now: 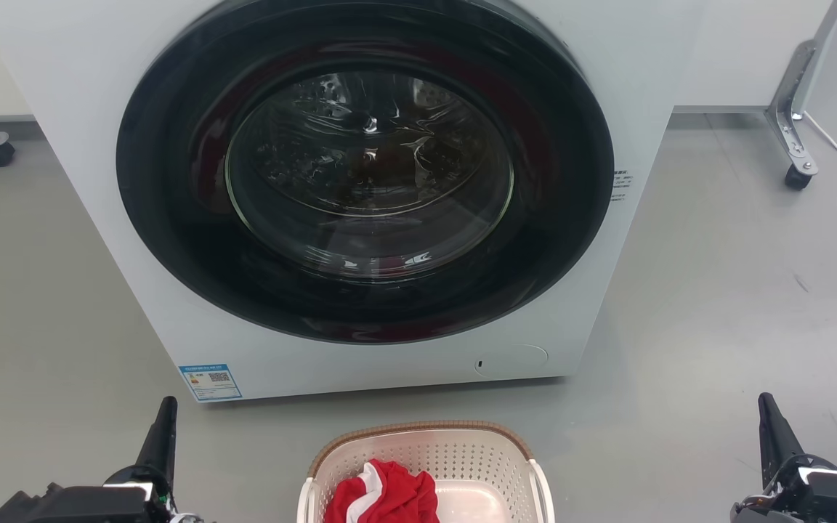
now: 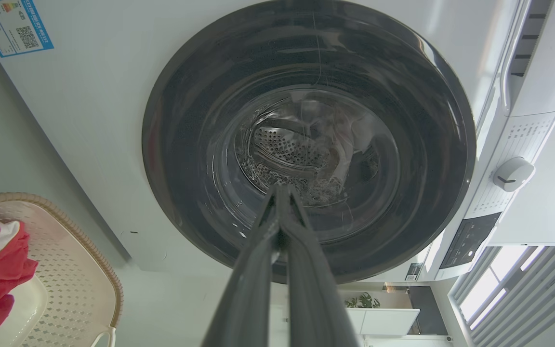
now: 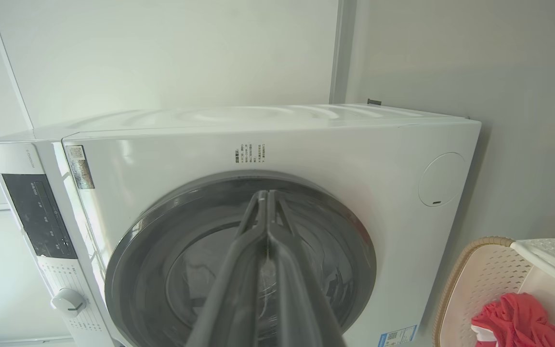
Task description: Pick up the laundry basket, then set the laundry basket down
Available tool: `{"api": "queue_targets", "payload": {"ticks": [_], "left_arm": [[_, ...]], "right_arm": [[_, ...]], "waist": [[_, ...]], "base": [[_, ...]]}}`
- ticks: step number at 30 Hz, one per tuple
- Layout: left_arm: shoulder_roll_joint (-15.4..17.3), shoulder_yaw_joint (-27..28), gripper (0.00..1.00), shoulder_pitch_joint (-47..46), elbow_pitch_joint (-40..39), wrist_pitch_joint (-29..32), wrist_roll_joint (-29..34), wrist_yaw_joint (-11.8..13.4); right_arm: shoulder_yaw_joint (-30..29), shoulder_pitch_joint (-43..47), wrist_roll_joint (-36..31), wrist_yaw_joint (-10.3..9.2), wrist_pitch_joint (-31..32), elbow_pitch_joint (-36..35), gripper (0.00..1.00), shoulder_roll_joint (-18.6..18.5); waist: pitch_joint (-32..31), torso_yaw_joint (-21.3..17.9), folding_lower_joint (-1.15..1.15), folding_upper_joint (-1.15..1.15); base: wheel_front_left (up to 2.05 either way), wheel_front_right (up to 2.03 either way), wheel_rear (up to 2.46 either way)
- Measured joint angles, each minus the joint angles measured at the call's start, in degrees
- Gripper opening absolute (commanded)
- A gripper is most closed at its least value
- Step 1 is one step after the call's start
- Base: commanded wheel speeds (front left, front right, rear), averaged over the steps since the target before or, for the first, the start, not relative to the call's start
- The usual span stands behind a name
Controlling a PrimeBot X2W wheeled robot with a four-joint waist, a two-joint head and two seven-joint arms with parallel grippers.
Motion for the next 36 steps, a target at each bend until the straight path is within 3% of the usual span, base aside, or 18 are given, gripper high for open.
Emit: {"api": "queue_targets", "payload": {"ticks": [36], "left_arm": [[-0.1, 0.0, 0.0, 0.0, 0.2, 0.0, -0.3, -0.4]], "right_arm": [[0.0, -0.2, 0.0, 0.25, 0.0, 0.0, 0.0, 0.1]], "waist": [[0.0, 0.0, 0.0, 0.0]], "base": [[0.0, 0.0, 0.0]]}}
